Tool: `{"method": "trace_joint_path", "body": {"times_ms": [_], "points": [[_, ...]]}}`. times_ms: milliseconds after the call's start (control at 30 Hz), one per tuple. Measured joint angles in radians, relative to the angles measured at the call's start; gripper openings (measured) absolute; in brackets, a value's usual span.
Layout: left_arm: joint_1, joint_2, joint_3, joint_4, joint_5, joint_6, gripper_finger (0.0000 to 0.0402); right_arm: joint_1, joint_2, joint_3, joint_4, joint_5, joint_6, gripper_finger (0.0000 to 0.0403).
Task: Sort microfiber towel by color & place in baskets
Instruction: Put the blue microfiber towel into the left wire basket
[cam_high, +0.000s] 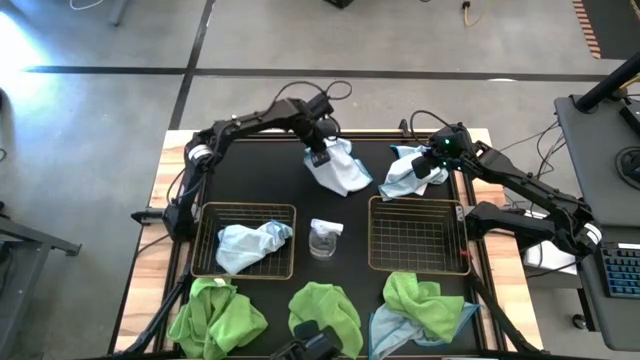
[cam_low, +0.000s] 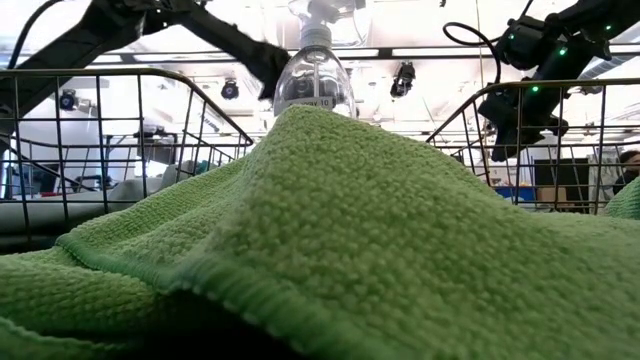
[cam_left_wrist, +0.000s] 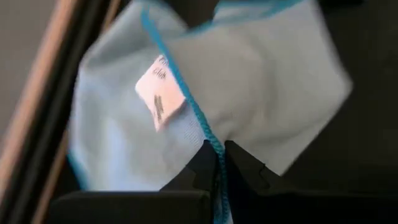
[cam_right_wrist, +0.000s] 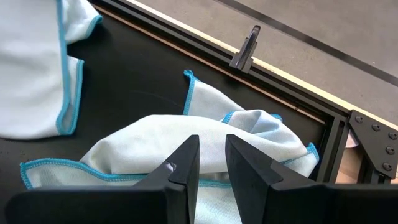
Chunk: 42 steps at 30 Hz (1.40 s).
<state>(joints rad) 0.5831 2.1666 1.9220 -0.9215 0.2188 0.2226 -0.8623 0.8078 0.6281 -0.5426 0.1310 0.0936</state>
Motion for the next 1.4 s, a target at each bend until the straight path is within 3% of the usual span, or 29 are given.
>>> {"method": "trace_joint_path", "body": {"times_ms": [400,867,1233,1400], "points": [[-0.060,-0.004,0.437,-0.369,0.000,0.050,0.0000,0.000,0.000,0.000,0.000,0.000,0.000,0.0073],[-0.137,-0.162,0.393,-0.516,-0.020,-0.004,0.0000,0.000,0.000,0.000,-0.002,0.000,0.000,0.0073],[-0.261,-0.326,0.392,-0.614,-0.161,-0.123,0.0010,0.000,0.000,0.000,-0.003,0.000,0.002,0.0073],[-0.353,-0.424,0.392,-0.648,-0.278,-0.209,0.0010,0.000,0.000,0.000,-0.002,0.000,0.003,0.0073]]}}
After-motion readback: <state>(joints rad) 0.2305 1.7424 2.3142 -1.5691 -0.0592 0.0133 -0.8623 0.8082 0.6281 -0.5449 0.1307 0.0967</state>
